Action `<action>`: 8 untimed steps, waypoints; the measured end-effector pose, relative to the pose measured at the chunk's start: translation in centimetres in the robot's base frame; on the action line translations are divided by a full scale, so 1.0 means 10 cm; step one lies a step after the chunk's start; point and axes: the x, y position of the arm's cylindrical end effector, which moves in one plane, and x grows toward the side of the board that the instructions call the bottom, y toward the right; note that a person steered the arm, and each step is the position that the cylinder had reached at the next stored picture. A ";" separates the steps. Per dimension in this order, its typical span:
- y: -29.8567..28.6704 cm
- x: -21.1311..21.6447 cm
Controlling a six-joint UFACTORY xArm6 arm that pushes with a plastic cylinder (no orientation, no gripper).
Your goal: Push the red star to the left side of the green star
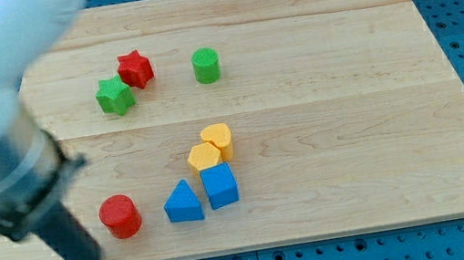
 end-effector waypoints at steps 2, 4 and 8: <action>-0.71 -1.41; 0.74 -3.23; 1.26 -2.57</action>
